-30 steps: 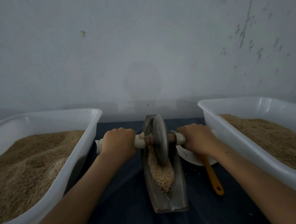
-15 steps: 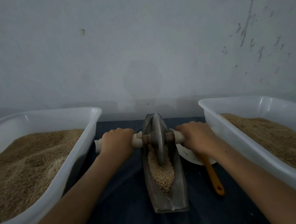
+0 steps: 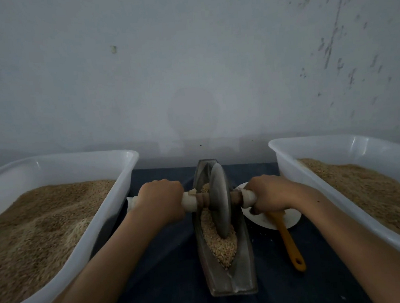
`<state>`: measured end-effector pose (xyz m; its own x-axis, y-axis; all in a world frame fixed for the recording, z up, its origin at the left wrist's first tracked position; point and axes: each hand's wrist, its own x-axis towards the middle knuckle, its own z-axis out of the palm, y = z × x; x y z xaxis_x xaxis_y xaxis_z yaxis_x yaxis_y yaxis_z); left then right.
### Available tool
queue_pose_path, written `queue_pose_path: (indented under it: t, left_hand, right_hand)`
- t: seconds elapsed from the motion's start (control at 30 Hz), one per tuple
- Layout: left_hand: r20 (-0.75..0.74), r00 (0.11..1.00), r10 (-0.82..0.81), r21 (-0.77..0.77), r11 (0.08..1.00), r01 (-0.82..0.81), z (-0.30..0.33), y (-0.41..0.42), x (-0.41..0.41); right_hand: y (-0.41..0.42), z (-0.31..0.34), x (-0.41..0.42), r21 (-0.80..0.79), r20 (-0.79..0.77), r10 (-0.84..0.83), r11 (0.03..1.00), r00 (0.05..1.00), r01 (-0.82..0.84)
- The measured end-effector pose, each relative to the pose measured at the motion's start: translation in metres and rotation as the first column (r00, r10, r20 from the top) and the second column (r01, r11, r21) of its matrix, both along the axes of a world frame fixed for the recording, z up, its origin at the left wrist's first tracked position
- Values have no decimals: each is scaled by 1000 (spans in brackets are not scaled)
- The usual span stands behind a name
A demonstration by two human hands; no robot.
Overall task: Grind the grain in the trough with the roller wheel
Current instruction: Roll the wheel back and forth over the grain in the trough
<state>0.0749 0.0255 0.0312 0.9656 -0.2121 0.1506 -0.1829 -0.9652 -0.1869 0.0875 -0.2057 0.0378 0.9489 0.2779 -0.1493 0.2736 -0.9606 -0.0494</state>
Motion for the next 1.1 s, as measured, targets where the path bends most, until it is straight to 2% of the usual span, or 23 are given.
queue_pose_path:
  t: [0.1, 0.23, 0.33, 0.47, 0.67, 0.77, 0.87, 1.1]
  left_hand:
    - [-1, 1000, 2, -18, 1000, -2, -2, 0, 2]
    - [66, 998, 8, -90, 996, -2, -7, 2, 3]
    - [149, 989, 8, -123, 992, 10, -10, 2, 3]
    - [141, 990, 13, -109, 994, 3, -10, 1, 2]
    - [-41, 999, 11, -53, 998, -14, -2, 3, 0]
    - [-63, 998, 12, -42, 999, -15, 0, 2, 1]
    - [-43, 999, 19, -47, 999, -21, -1, 1, 1]
    - [78, 997, 29, -91, 996, -21, -8, 1, 4]
  right_hand:
    - [0, -4, 2, -19, 61, 8, 1000, 998, -7]
    - [3, -14, 5, -29, 353, 41, 999, 935, -32]
    - [5, -21, 7, 10, 472, 32, 999, 881, -42]
    - [3, -18, 6, -21, 424, 44, 999, 905, -38]
    - [3, 2, 1, -75, 96, 32, 997, 995, -25]
    - [3, 3, -1, -65, 43, 20, 998, 999, -17]
    - [2, -2, 3, -54, 92, 27, 998, 995, -22]
    - [4, -18, 8, -35, 427, 43, 999, 903, -31]
